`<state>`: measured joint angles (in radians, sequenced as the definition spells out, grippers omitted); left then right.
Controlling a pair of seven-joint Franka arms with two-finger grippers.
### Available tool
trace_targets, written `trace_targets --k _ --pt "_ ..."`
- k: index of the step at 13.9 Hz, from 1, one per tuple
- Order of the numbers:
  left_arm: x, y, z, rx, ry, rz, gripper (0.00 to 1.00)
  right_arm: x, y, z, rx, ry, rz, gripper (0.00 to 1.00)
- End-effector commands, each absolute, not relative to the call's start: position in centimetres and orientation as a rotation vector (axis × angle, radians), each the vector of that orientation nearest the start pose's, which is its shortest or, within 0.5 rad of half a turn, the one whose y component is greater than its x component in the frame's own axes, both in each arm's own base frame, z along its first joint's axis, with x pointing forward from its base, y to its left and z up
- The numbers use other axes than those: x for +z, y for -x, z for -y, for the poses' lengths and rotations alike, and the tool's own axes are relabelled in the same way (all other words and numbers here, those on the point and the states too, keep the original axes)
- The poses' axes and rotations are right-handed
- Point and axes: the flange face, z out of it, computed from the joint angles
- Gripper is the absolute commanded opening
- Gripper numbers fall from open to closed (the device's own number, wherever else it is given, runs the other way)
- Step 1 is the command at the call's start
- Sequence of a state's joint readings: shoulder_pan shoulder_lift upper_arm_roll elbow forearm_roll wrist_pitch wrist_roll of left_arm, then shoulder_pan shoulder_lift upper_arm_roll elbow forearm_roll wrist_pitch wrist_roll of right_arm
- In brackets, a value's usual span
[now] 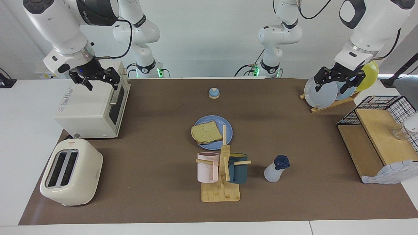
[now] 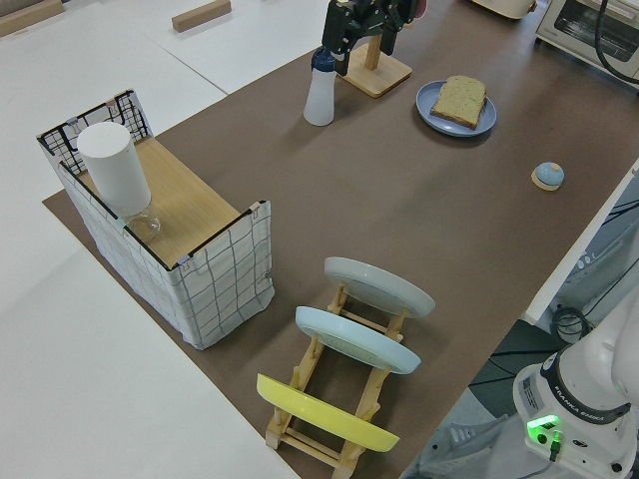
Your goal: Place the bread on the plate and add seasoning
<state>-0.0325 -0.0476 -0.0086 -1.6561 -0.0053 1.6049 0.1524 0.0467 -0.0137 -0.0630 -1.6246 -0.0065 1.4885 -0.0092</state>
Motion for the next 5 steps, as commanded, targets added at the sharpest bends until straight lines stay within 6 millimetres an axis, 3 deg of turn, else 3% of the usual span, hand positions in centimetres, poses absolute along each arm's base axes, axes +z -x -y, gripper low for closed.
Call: trace_targets --k 1,5 --pt "61.74 -53.35 2.51 0.022 3.134 -0.258 1.00 60.48 -53.57 0.94 0.196 3.117 0.027 1.00" --pt "61.73 -53.33 2.60 0.024 3.141 -0.171 1.00 60.41 -53.57 0.94 0.198 3.117 0.025 1.00"
